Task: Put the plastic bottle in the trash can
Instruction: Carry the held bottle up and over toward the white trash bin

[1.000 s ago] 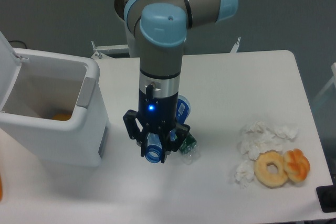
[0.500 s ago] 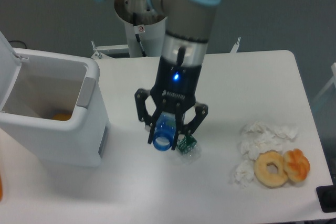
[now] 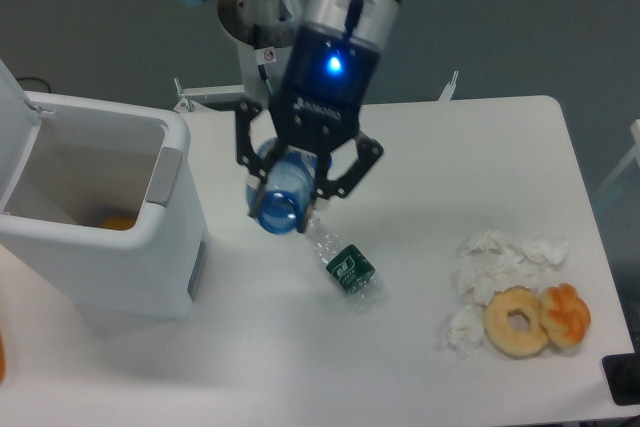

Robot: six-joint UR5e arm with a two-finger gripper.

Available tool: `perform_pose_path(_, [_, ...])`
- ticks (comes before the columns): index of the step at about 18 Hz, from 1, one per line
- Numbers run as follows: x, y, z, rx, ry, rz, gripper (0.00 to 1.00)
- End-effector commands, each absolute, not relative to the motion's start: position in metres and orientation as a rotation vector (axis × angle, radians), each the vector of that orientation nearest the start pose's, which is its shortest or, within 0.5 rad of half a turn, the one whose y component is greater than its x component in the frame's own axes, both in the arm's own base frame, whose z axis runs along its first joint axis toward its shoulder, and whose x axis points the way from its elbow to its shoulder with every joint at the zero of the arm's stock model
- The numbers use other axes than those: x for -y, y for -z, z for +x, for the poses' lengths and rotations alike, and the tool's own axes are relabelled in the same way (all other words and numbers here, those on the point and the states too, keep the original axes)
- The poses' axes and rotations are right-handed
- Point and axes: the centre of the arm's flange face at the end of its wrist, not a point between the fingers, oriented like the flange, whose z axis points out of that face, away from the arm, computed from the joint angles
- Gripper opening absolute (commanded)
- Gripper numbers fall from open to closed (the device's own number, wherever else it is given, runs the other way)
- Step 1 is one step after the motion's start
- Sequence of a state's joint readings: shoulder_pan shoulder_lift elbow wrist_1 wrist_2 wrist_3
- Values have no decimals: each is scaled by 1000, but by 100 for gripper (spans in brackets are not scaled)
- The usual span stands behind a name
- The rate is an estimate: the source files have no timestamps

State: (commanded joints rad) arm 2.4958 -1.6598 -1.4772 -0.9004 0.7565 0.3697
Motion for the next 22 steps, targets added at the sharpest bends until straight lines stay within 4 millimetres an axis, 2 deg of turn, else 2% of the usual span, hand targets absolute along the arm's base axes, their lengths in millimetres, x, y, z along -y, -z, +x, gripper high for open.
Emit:
perform_pose_path(6, [-494,-627,-271,190,287,-2097,38])
perform_pose_path(12, [-497,-640,-233,126,324,-2078,38])
perform_pose_path(15, [-506,-640,-216,71,350,-2062,37])
perform_pose_path(22, [-529,-620,-205,36,405,-2086,38])
